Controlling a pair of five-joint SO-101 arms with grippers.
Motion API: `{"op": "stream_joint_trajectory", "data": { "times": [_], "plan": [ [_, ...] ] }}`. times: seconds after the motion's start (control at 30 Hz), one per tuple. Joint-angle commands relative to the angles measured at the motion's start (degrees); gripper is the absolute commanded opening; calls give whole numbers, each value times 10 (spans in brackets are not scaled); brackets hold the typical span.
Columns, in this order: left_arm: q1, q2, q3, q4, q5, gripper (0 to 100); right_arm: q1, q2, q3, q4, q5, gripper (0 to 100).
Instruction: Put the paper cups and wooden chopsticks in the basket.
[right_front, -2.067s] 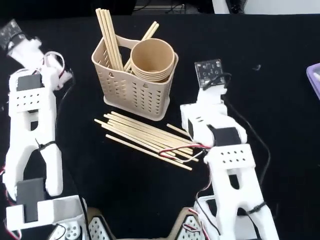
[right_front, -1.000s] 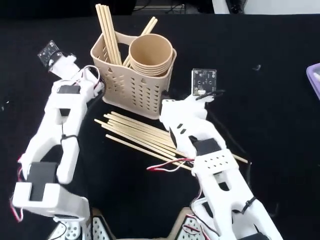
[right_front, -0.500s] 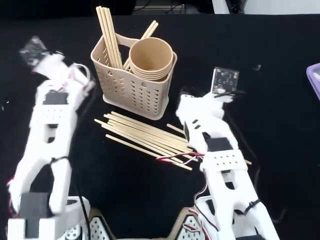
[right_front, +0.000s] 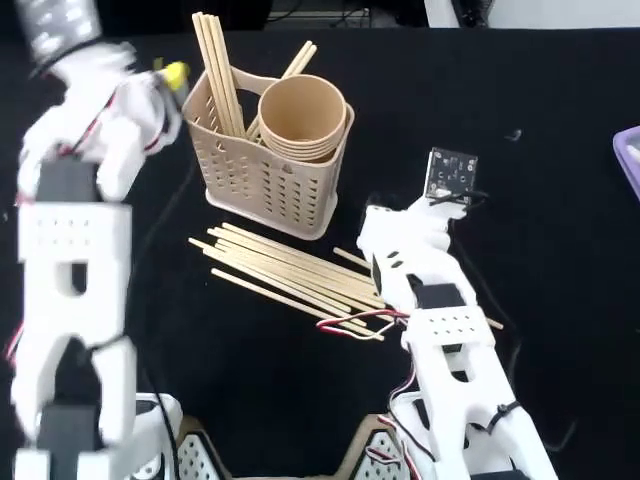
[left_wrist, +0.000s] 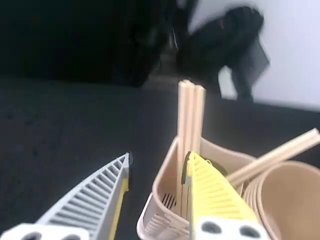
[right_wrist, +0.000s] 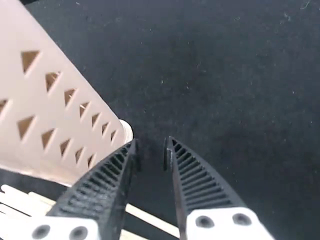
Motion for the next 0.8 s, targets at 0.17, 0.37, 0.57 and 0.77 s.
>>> {"op": "stream_joint_trajectory", "data": {
  "times": [0.17,0.37,0.57,0.77],
  "plan": [
    [28,241,-374,216,-77,191,8,0,11,1,-4,96],
    [23,360,-546,308,-78,191,6,0,11,1,-4,96],
    [28,435,-638,375,-78,191,6,0,11,1,-4,97],
    [29,477,-670,406,-112,141,5,0,10,1,-4,97]
  ]
}}
